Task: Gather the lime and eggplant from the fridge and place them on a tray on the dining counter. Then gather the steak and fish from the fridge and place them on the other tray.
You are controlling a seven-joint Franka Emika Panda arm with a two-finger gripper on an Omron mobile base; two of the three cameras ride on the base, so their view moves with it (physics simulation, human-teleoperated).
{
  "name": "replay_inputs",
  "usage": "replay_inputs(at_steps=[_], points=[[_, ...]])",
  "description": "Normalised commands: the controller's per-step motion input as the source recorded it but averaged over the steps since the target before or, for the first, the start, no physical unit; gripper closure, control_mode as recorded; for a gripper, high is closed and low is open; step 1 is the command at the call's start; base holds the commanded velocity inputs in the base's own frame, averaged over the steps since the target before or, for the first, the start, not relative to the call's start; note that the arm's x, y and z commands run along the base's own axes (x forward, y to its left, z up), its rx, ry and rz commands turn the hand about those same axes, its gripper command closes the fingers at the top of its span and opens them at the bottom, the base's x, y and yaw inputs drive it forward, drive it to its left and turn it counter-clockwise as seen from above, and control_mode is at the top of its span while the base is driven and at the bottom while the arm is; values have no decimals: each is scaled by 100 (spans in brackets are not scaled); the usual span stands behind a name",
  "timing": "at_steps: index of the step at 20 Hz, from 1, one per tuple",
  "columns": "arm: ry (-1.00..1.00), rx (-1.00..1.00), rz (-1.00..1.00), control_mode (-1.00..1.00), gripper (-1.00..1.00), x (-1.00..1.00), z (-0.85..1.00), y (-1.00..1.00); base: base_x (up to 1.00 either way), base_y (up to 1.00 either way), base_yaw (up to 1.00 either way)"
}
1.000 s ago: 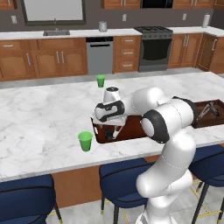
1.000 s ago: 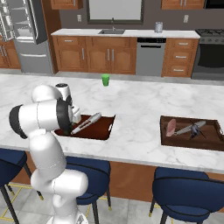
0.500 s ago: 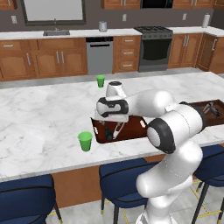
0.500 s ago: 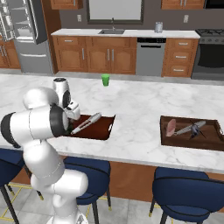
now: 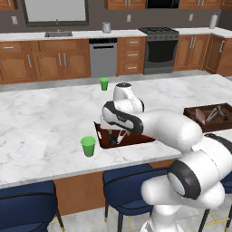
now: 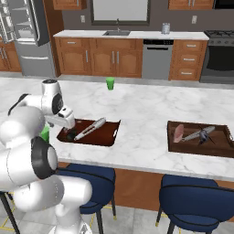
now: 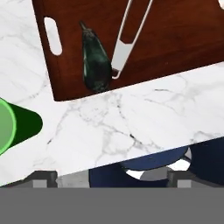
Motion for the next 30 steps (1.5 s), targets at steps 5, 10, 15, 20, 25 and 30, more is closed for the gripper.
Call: replay_inputs(at_steps=[5,10,15,20,25,30], points=[[-5,-1,3,-100,-100,-100,41,-12,0,0,0],[-4,-1,4,-100,-100,-100,43,-15,0,0,0],[-6,0,5,-100,-100,-100,21,-22,0,0,0],[-2,0,2,-100,-100,-31,3,-2,0,0,0],[-2,0,1,-100,-100,-38,0,19,0,0,0],[0,0,1,100,-100,-21,0,27,-32,59,0]])
